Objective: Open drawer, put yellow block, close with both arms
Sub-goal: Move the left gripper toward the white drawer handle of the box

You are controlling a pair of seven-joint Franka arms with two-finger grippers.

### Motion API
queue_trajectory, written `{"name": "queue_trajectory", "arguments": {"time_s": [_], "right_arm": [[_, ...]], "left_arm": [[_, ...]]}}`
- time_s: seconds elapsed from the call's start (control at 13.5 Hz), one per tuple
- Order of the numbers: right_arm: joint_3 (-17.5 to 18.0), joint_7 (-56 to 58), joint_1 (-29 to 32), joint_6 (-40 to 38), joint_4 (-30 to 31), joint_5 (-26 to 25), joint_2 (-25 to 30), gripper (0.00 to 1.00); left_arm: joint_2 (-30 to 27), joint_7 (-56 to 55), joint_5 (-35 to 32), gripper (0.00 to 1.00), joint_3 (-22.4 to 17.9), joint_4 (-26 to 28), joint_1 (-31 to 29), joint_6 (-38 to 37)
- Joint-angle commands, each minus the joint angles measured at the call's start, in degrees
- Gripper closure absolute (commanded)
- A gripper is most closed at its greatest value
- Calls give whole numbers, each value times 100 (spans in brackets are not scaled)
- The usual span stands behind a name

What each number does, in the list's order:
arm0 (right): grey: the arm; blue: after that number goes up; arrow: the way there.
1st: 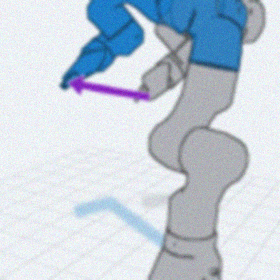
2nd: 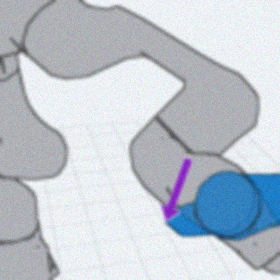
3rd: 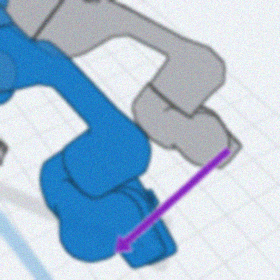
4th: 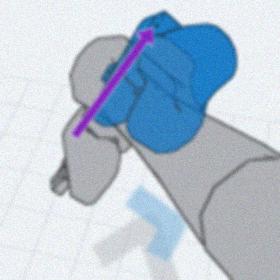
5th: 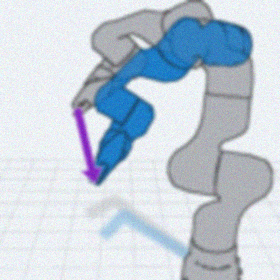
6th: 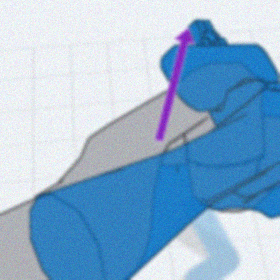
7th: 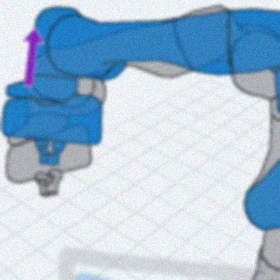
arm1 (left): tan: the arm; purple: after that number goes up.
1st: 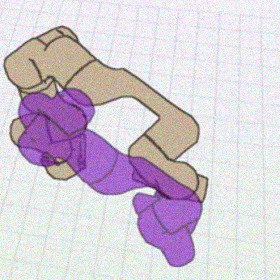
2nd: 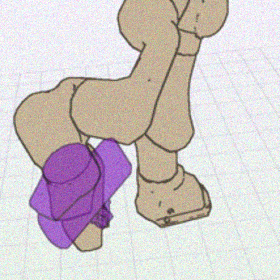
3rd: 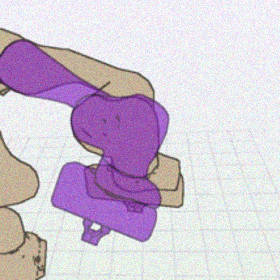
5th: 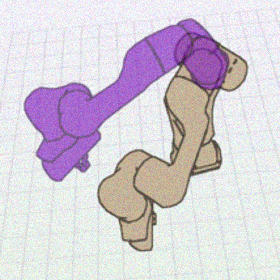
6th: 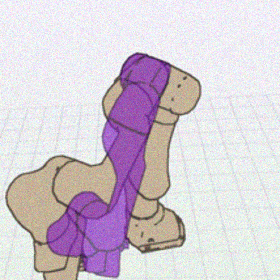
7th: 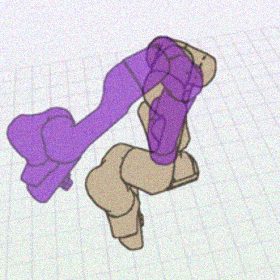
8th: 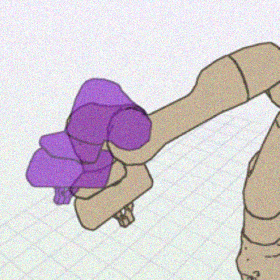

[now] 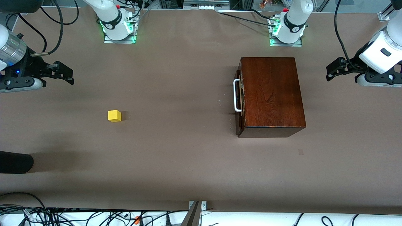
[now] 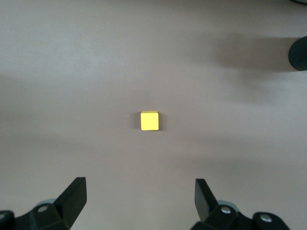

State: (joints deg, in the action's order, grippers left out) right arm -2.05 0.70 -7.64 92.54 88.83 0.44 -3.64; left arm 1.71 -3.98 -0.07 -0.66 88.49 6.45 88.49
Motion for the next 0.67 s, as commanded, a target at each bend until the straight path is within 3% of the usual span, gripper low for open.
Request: {"name": "queue_trajectory", "arguments": {"time_s": [0.0, 0.59], "right_arm": [[-6, 44, -1, -52, -156, -62, -58, 0], [2, 44, -1, -43, -147, -62, -58, 0]], "left_arm": [[-39, -6, 130, 0, -5, -51, -13, -7], [-48, -243, 305, 0, 48, -69, 22, -7]]}}
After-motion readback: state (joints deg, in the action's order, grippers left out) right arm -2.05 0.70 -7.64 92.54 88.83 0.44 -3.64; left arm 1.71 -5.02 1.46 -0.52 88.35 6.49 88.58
